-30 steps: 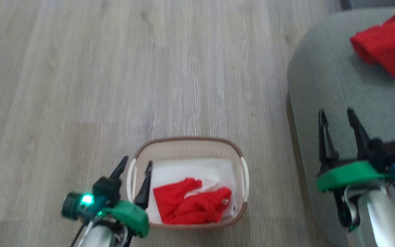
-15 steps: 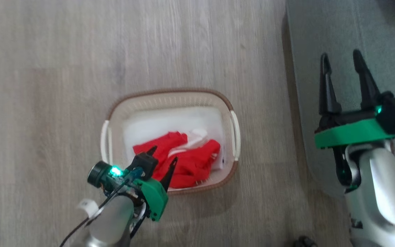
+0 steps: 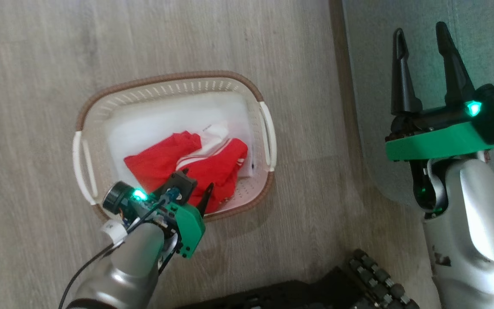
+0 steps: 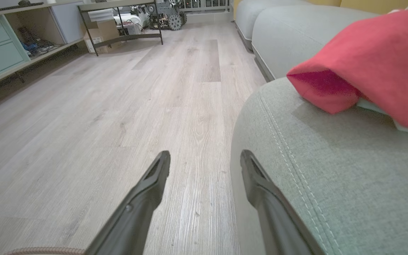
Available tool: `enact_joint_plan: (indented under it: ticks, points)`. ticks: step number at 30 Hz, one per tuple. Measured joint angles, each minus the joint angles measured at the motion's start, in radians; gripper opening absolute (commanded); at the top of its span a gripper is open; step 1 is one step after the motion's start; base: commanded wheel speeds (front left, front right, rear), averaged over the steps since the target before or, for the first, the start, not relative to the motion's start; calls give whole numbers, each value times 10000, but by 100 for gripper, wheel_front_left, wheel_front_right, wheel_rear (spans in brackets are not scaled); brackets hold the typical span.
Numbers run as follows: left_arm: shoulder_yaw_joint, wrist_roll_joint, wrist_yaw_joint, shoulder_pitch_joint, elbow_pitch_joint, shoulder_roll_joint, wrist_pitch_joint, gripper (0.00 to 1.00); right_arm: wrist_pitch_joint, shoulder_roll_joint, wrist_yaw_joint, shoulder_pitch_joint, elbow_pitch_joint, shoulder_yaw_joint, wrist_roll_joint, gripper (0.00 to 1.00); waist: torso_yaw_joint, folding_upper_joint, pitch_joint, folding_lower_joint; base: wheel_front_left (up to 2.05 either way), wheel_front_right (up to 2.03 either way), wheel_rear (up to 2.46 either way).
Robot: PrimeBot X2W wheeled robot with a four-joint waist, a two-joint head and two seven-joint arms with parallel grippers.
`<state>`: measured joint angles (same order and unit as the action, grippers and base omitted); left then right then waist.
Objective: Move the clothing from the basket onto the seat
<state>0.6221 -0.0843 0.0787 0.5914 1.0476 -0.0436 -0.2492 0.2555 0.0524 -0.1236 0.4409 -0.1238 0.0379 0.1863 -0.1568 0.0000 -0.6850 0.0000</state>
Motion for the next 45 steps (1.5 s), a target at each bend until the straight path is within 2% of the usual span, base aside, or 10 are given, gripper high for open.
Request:
enact_joint_plan:
  ticks: [7, 15, 19, 20, 21, 23, 24, 35, 45]
  points:
    - [301, -171, 17, 467, 414, 0, 0, 100, 0, 0, 0, 118, 92, 84, 180, 100, -389, 0, -653, 0, 0, 0, 0]
    - [742, -357, 268, 861, 1271, -2, 44, 100, 0, 0, 0, 351, 153, 150, 278, 100, -595, 0, -983, 1, 0, 0, 0]
    - [826, -569, 268, 1081, 1616, -2, 594, 100, 0, 0, 0, 409, 153, 203, 337, 100, -607, 0, -1005, 1, 0, 0, 0]
    - [857, -625, 268, 1090, 1661, -2, 711, 82, 0, 0, 0, 410, 151, 217, 349, 100, -611, 0, -1002, 1, 0, 0, 0]
    - [874, -669, 267, 1094, 1714, -2, 805, 52, 0, 0, 0, 412, 151, 224, 351, 100, -615, 0, -997, 1, 0, 0, 0]
    - [924, -775, 265, 1094, 1778, -2, 867, 16, 0, 0, 0, 415, 134, 224, 351, 100, -617, 0, -972, 1, 0, 0, 0]
    - [943, -825, 263, 1094, 1783, -2, 867, 2, 0, 0, 0, 417, 109, 224, 349, 100, -616, 0, -943, 1, 0, 0, 0]
    - [874, -1659, 73, 934, 1383, 2, 173, 0, 0, 0, 0, 354, -359, 142, 347, 100, -423, 0, 147, 1, 0, 0, 0]
    - [408, -2727, 59, 188, -219, 0, 13, 0, 0, -2, 0, -531, -1191, 8, 169, 100, -63, 1, 1968, 0, 0, 0, 0]
